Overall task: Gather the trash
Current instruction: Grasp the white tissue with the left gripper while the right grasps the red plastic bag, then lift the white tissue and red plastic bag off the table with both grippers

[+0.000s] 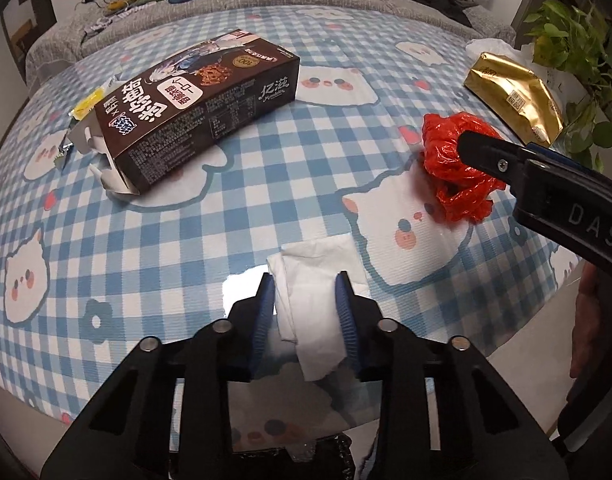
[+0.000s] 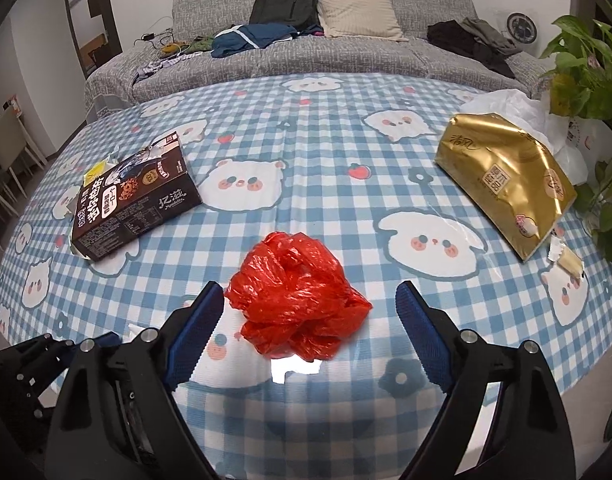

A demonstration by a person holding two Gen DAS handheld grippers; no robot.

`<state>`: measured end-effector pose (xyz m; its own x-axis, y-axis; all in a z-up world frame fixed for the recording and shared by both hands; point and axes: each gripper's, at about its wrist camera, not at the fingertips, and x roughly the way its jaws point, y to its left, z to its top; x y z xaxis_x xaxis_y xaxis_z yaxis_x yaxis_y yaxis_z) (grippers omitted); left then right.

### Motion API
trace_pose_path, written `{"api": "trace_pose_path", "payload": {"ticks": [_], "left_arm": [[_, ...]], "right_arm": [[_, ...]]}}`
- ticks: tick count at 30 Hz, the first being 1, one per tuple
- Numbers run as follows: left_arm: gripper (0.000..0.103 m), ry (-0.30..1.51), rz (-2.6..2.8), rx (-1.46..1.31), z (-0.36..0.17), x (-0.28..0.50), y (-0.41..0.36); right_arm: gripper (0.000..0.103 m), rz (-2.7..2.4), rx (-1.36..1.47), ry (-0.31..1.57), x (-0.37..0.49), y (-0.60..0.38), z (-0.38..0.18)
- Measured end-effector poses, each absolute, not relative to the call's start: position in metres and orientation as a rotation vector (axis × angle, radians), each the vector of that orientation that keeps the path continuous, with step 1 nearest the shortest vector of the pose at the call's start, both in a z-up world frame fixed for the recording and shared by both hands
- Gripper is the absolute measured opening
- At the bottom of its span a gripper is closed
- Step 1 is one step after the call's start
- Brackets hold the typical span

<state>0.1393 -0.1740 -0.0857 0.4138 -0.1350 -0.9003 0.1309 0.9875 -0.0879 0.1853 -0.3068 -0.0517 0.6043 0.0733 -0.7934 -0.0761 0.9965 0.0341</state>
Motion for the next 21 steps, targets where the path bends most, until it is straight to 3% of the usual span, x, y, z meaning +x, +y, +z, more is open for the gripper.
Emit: {"api": "trace_pose_path", "payload": {"ticks": [6,14,21], "left_arm": [[0.002,1.138,-0.176,-0.041,-0.084,0.139,-0.165],[0.001,1.131,-0.199,-0.054,-0.08,0.141,-0.161],[0.003,1.124,-0.221,-0.054,-0.079,0.144,-0.167]], "right_arm": [[0.072,0.097,-0.022,0.954,0.195,-0.296,-0.063],[0.064,0.071,-0.053,0.974,0.199,-0.288,-0.073],[0.044,0.081,-0.045,0.968,0.197,-0.289,-0.069]]}}
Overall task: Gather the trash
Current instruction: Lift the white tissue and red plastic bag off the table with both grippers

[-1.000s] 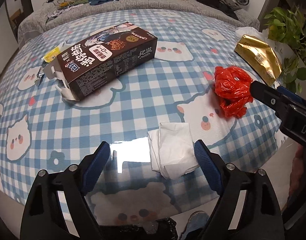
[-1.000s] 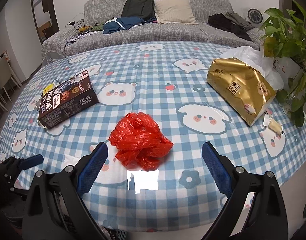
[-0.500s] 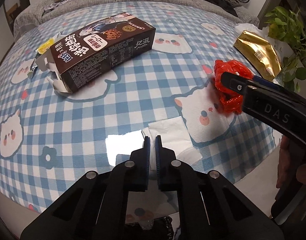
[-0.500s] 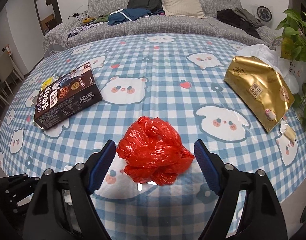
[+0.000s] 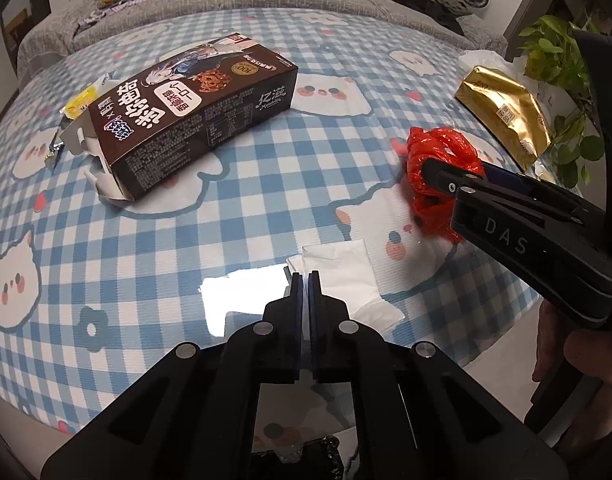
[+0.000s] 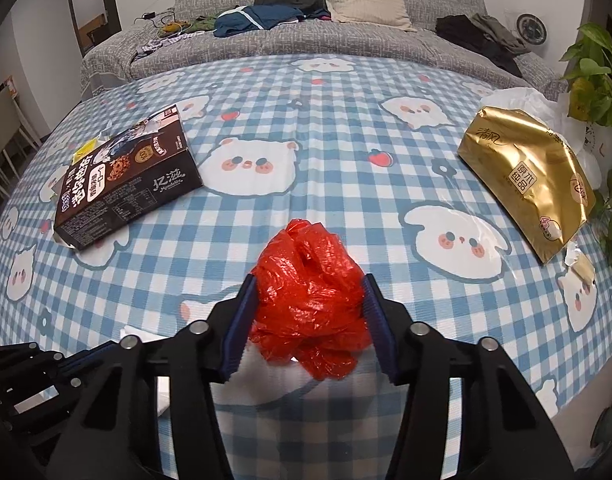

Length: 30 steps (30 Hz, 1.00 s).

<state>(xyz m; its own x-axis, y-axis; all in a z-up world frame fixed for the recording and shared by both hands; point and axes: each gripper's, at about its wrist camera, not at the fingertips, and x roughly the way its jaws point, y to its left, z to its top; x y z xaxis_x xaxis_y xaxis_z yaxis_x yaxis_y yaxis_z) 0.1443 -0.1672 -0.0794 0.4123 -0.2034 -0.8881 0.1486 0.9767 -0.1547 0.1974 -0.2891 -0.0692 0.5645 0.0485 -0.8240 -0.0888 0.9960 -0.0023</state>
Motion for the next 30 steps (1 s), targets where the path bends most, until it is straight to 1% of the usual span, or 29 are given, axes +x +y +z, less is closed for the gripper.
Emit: {"api": "trace_pose_path", "payload": {"ticks": [3,5,30], "left_arm": [[0.002,1.124,-0.224,-0.056,-0.079,0.146,-0.168],[0.002,1.122,-0.226,-0.059,-0.079,0.146,-0.167],[0.001,1.093,-0.233,-0.137,-0.064,0.149,-0.138]], "right_arm": [[0.039,0.093,-0.027,0.966,0.196,-0.292,-0.067],[0.037,0.098,-0.016,0.967,0.196,-0.294,-0.066],[0.037,0.097,0.007,0.951,0.187,-0.296,-0.051]]}}
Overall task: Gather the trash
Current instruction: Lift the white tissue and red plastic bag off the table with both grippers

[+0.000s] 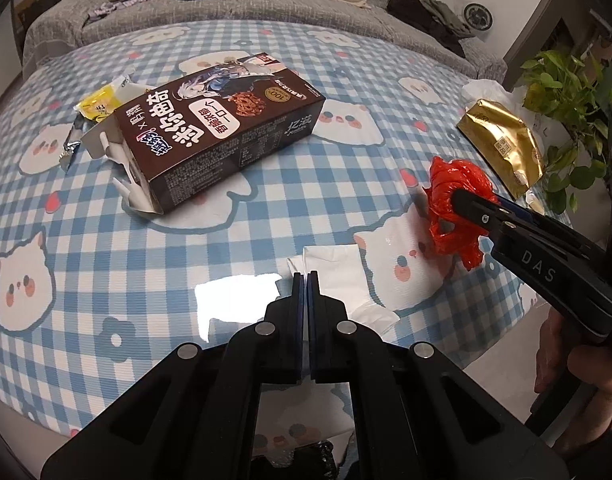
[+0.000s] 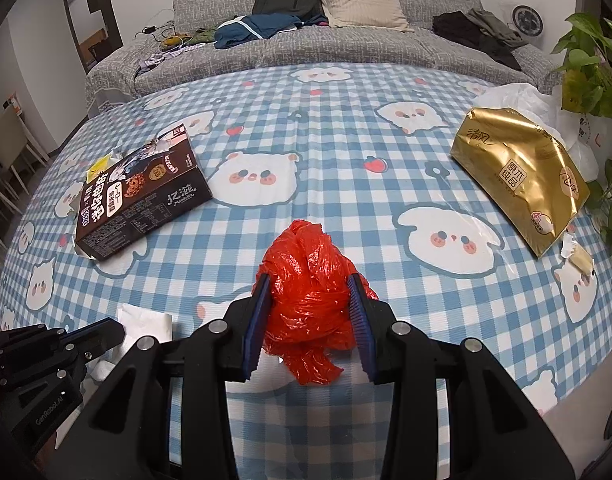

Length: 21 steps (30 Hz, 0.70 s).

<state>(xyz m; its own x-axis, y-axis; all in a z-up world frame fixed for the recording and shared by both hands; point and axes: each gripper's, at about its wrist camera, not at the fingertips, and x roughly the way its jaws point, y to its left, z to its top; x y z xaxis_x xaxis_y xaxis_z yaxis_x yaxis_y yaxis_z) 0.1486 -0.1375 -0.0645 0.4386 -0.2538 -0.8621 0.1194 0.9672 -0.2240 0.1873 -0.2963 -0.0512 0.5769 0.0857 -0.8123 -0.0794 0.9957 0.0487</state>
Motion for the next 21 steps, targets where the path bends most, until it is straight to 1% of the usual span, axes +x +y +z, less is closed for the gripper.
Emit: {"api": "trace_pose_path", "payload": {"ticks": [21], "left_arm": [[0.001,1.066,-0.165,-0.15,-0.05,0.123,-0.096]], "right_arm": [[0.037,0.126,-0.011,0.938,0.159,-0.264,-0.036]]}}
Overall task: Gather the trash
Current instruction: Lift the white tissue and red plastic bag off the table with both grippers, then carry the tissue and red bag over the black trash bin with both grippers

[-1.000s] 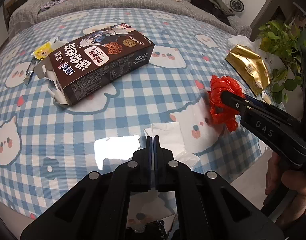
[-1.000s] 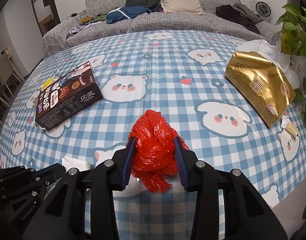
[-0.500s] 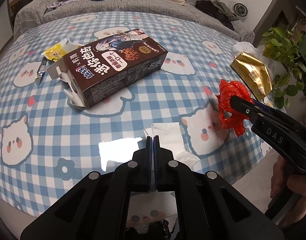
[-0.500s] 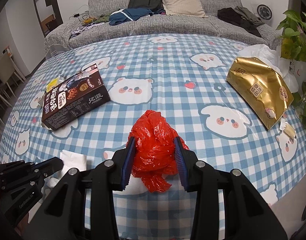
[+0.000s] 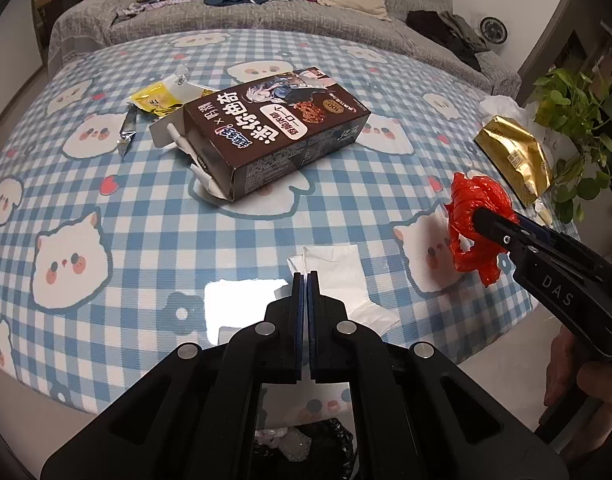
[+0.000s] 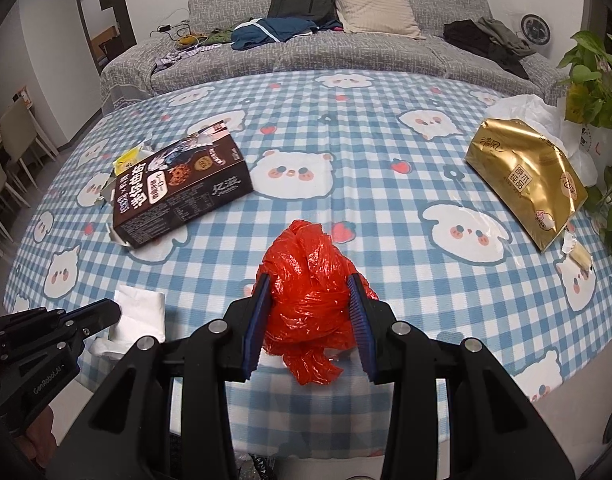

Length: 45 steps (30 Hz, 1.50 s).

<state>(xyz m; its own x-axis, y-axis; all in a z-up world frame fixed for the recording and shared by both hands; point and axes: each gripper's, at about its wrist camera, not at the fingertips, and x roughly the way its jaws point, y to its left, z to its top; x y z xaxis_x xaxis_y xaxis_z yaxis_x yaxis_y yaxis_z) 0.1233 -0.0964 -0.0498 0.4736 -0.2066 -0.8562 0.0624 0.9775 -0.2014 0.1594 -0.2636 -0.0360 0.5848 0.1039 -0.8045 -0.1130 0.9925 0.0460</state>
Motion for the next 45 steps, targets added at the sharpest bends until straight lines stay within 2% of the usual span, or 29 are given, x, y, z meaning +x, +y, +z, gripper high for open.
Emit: {"api": "trace_pose_path", "payload": {"ticks": [20,45], "left_arm": [[0.001,1.025,-0.116,-0.167,-0.036,0.083,-0.069],[0.001,1.029,-0.116,-0.21,-0.046,0.033,-0.06]], "right_arm": [[0.037,0.159,-0.03,0.927,0.118,-0.238,-0.031],[0.037,0.2,-0.026,0.918,0.067,-0.224,-0.029]]}}
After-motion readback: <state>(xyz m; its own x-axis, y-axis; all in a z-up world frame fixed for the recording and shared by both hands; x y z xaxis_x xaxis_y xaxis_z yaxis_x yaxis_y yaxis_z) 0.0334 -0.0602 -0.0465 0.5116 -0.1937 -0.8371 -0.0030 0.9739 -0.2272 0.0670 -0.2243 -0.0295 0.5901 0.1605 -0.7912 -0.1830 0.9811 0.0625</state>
